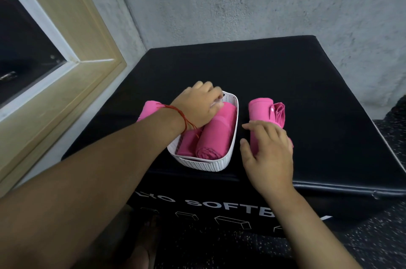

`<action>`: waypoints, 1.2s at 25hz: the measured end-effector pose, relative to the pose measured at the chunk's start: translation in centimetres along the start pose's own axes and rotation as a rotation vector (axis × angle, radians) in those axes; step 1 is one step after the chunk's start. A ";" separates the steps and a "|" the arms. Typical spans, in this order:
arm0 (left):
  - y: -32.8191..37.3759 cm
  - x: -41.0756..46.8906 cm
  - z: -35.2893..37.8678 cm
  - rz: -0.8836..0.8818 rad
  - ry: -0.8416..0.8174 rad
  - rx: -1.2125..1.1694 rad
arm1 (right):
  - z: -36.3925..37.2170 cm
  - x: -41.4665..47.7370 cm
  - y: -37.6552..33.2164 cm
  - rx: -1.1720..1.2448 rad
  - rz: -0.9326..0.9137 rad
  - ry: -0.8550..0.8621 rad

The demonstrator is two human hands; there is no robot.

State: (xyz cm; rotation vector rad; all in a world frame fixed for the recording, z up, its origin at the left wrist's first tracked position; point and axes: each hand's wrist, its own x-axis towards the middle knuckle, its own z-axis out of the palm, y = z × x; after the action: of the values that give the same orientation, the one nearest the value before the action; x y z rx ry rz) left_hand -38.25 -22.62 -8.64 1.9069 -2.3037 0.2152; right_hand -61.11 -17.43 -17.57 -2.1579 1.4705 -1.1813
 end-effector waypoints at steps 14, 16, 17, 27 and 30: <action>0.3 -3.6 -2.8 -0.122 -0.617 -0.371 | 0.0 0.1 -0.5 0.024 0.019 0.004; 1.5 -3.0 -2.5 -0.094 -0.654 -0.204 | -0.1 0.2 -0.6 0.051 0.016 0.002; 1.9 -2.7 -2.4 -0.090 -0.669 -0.125 | -0.2 0.2 -0.8 0.068 0.014 -0.003; 2.2 -2.8 -5.4 -0.170 -0.877 -0.147 | -2.1 2.1 -0.5 -0.116 0.317 -0.215; 3.1 -3.4 -3.9 -0.156 -0.786 -0.040 | -2.3 2.0 -0.2 -0.243 0.319 -0.183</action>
State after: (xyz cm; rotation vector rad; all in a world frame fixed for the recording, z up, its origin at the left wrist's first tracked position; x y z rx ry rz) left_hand -40.54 -17.97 -5.57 2.4344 -2.5011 -0.7192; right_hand -62.41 -18.63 -15.11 -2.0086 1.8639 -0.7095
